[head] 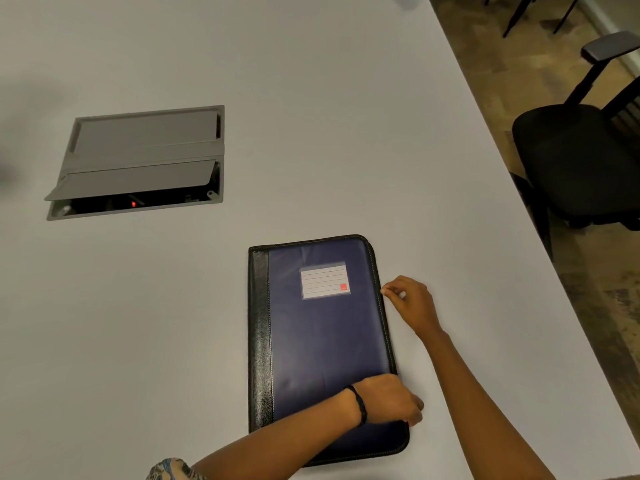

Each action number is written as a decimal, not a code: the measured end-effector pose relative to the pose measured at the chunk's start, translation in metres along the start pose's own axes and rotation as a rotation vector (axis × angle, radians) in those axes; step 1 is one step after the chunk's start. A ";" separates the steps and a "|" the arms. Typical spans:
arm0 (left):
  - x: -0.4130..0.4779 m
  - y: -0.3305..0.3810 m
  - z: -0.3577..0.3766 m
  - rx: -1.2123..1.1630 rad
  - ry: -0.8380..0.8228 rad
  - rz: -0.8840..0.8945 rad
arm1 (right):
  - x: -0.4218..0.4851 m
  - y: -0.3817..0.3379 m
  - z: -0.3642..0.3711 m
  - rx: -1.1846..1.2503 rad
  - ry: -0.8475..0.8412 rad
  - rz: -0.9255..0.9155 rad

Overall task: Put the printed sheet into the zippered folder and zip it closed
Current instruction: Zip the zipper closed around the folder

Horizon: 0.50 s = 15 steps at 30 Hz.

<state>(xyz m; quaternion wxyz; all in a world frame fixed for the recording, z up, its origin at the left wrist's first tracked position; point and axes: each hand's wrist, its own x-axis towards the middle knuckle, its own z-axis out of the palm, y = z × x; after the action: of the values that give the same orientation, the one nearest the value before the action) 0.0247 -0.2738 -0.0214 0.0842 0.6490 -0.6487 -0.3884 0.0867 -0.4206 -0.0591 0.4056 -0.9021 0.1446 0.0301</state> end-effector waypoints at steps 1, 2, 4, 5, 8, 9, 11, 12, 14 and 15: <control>-0.001 -0.002 -0.001 -0.019 -0.005 0.005 | 0.002 0.000 0.000 -0.003 -0.014 0.001; -0.001 -0.006 -0.003 -0.021 0.015 0.029 | 0.004 0.000 -0.001 -0.003 -0.029 0.002; -0.007 -0.016 -0.011 -0.026 0.092 0.044 | 0.006 0.002 -0.004 0.010 -0.060 0.001; -0.010 -0.023 -0.017 -0.029 0.164 -0.009 | 0.007 0.002 -0.005 0.031 -0.071 0.005; -0.018 -0.047 -0.043 -0.070 0.493 -0.344 | 0.011 0.001 -0.007 0.101 -0.087 0.030; -0.019 -0.056 -0.053 -0.143 0.617 -0.473 | 0.012 0.001 -0.006 0.115 -0.087 0.041; -0.019 -0.075 -0.070 -0.243 0.736 -0.637 | 0.011 0.000 -0.004 0.153 -0.082 0.073; -0.017 -0.084 -0.077 -0.247 0.710 -0.678 | 0.011 0.000 -0.004 0.168 -0.070 0.087; -0.010 -0.094 -0.085 -0.205 0.648 -0.718 | 0.011 -0.002 -0.003 0.197 -0.037 0.109; -0.006 -0.096 -0.086 -0.191 0.633 -0.732 | 0.010 -0.003 -0.003 0.205 -0.015 0.118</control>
<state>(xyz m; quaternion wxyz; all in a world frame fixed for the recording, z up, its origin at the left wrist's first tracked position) 0.1527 -0.2882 -0.0189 0.1944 0.9099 -0.2821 -0.2338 0.0969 -0.4228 -0.0566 0.4942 -0.8456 0.1965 0.0456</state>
